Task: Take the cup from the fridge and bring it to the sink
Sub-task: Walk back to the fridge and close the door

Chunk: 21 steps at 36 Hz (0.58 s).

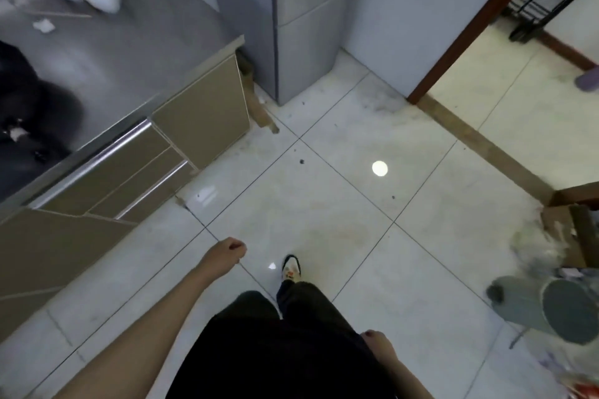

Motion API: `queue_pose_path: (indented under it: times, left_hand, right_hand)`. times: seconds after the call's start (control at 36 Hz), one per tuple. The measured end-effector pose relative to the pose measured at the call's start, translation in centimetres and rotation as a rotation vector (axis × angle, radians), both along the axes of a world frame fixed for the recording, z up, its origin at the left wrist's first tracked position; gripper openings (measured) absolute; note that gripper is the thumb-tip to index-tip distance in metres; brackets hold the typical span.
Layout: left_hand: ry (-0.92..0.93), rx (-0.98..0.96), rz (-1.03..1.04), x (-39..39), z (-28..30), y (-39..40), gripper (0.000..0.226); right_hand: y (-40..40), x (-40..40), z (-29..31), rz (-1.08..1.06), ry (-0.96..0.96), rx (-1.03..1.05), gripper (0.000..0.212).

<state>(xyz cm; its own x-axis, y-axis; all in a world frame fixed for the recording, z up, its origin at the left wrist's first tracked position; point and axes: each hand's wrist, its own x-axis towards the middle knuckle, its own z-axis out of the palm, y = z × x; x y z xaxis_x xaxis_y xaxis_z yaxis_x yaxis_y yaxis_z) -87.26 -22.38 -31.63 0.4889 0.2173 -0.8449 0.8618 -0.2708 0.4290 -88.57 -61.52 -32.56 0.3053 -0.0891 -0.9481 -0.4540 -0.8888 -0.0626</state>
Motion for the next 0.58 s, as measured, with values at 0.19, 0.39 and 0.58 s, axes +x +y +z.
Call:
queue_pose_path:
  times: [0.19, 0.39, 0.58]
  left_hand:
    - [0.148, 0.010, 0.017, 6.4, 1.0, 4.1, 0.014]
    - [0.373, 0.064, 0.063, 14.5, -3.0, 11.0, 0.035]
    - [0.332, 0.047, 0.030, 33.5, -2.8, 14.7, 0.017]
  right_hand:
    - [7.0, 21.1, 4.2, -0.193, -0.119, 0.118, 0.016]
    - [13.8, 40.5, 4.3, -0.243, -0.311, 0.258, 0.018]
    - [14.8, 51.8, 2.7, -0.250, -0.179, 0.137, 0.018]
